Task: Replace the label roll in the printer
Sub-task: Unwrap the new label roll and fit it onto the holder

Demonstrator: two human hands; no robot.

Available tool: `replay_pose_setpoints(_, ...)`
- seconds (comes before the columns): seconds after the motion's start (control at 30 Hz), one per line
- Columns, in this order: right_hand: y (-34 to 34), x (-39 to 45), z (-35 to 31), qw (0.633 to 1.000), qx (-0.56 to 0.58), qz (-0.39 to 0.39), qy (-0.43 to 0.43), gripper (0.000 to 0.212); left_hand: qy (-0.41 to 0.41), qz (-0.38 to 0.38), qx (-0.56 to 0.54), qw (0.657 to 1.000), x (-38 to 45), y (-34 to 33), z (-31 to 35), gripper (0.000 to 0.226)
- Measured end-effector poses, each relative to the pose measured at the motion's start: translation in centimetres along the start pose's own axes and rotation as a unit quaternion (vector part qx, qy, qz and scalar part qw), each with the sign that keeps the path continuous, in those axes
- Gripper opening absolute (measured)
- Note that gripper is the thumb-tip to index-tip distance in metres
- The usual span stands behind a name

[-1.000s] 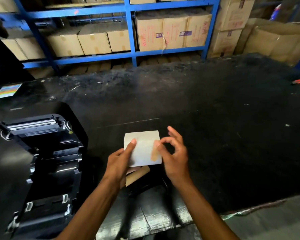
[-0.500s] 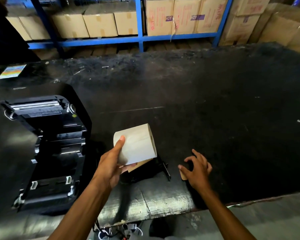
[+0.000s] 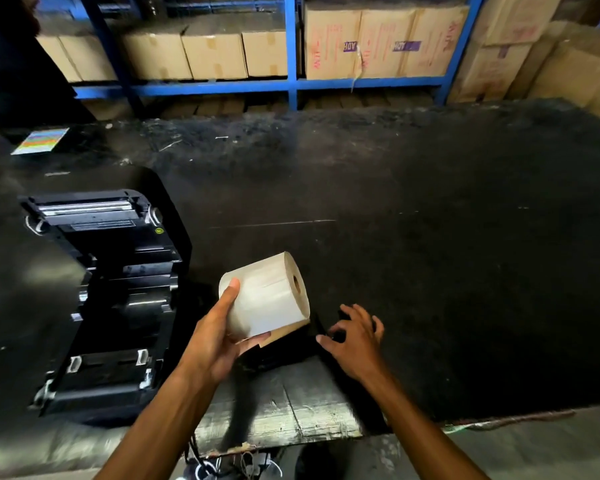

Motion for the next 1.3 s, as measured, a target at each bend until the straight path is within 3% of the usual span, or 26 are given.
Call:
replay_pose_setpoints(0.1,1.9,-0.2,-1.2,0.988,0.156,-0.002,-0.007,0.018,0.004,0.009,-0.017,1.000,0.4,0.7,0.5,0.043)
replay_pose_setpoints(0.23,6.9,1.1,-1.7,0.972,0.215,0.083,-0.039,0.013,-0.010,0.006,-0.036,0.999,1.1,1.2,1.4,0.046)
replay_pose_setpoints(0.33,10.7,1.8,-1.9,0.912,0.366,0.165,-0.077,0.012,-0.022,-0.006,-0.044,0.999,1.3,1.2,1.7,0.049)
replay_pose_setpoints(0.43,12.4,2.0,-3.0,0.834,0.522,0.149,-0.100,0.009,-0.025,-0.020,-0.053,0.998,1.2,0.7,1.7,0.049)
replay_pose_setpoints(0.5,12.2,1.7,-3.9,0.821,0.548,0.125,-0.097,0.004,-0.020,-0.027,-0.058,0.998,1.1,0.3,1.7,0.047)
replay_pose_setpoints(0.67,10.9,0.6,-5.4,0.843,0.516,0.146,-0.042,0.012,-0.003,-0.040,-0.069,0.997,0.7,-0.8,1.8,0.045)
replay_pose_setpoints(0.77,11.6,-0.4,-6.3,0.873,0.426,0.224,0.073,0.023,-0.023,-0.050,-0.051,0.997,0.2,-1.3,2.7,0.046)
replay_pose_setpoints(0.87,12.4,-1.0,-7.6,0.884,0.362,0.238,0.175,0.028,-0.055,-0.052,-0.015,0.997,-0.4,-1.9,3.4,0.043)
replay_pose_setpoints(1.0,11.3,-0.8,-8.4,0.878,0.398,0.205,0.172,0.033,-0.069,-0.046,-0.006,0.997,-1.3,-2.8,3.7,0.044)
replay_pose_setpoints(1.17,8.0,-1.5,-9.5,0.905,0.324,0.155,0.227,0.035,-0.094,-0.018,0.020,0.995,-2.5,-4.0,3.6,0.053)
replay_pose_setpoints(1.3,6.7,-2.0,-9.7,0.912,0.324,0.140,0.210,0.030,-0.126,0.010,0.033,0.991,-3.1,-4.3,3.8,0.064)
Point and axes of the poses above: each hand's wrist, its own x-axis towards the middle knuckle, its own y-axis out of the back of the hand, z = x × y, the point moved 2 cm from there along x, towards the middle knuckle, and after that the axes turned 6 degrees about -y, right-handed, at the moved point
